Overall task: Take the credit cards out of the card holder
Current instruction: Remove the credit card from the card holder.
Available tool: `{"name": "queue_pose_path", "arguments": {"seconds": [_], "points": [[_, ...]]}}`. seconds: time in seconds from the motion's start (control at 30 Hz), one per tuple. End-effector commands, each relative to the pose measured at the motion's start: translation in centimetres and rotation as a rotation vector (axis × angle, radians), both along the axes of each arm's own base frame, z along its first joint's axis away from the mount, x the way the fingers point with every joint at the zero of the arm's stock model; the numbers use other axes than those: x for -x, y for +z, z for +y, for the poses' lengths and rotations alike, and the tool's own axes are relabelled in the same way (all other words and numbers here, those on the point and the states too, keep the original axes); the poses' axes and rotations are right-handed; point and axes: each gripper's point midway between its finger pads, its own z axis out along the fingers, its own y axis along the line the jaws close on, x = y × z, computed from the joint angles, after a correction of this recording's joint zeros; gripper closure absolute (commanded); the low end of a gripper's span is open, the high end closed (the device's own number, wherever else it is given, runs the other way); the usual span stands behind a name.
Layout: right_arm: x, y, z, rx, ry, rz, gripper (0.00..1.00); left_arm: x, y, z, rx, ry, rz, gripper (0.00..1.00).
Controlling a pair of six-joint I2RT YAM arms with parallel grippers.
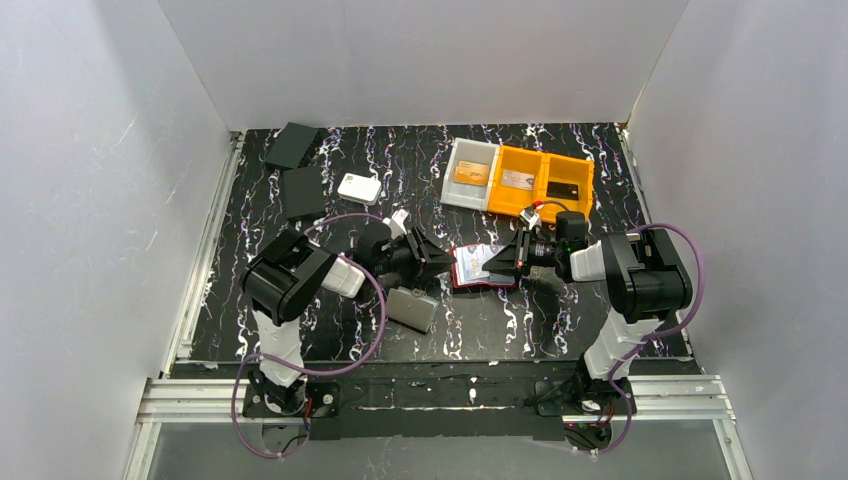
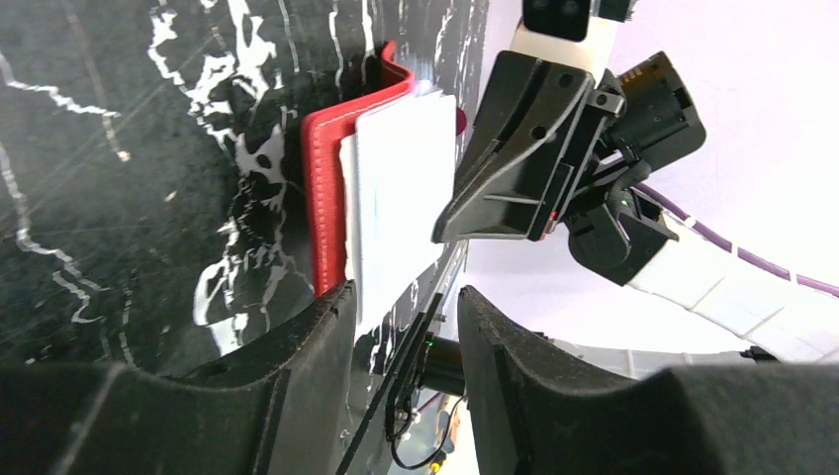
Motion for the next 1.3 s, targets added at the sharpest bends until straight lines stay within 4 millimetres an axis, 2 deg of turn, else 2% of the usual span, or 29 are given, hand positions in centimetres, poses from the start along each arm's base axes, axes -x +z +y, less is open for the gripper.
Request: {"name": "queue_pose_path", "arguments": {"seconds": [0.0,0.37,0.67,1.0,1.13,1.27], "points": [[-0.6,1.1,0.4,-0.019,0.035,-0.062,0.99,-0.3,3.6,-1.2,0.052,-0.037,-0.094,0.59],[-0.5,1.2,0.4,-0.027,0.045,-0.061,0.99,-0.8,2.9,-2.9,0.065,-0.072,-0.062,0.59],[-0.5,1.6,0.5,-0.039,0.048,-0.072,0.99,-0.9,0.1,-2.9,0.030,-0.061,-0.006,0.59],[-0.4,1.6,0.6,-0.046,0.054,-0.066,0.99,-1.0,1.2,-4.1,0.070,-0.114,-0.011,0.62],[-0.4,1.6,0.7,-0.047,0.059,-0.063,0.99,-0.9,1.6,-4.6,0.087,-0.131,-0.004,0.70],[-0.4,1.6,0.7,-0.046,0.057,-0.064,0.99,-0.9,1.3,-4.6,0.091,-0.132,0.006,0.88]]}}
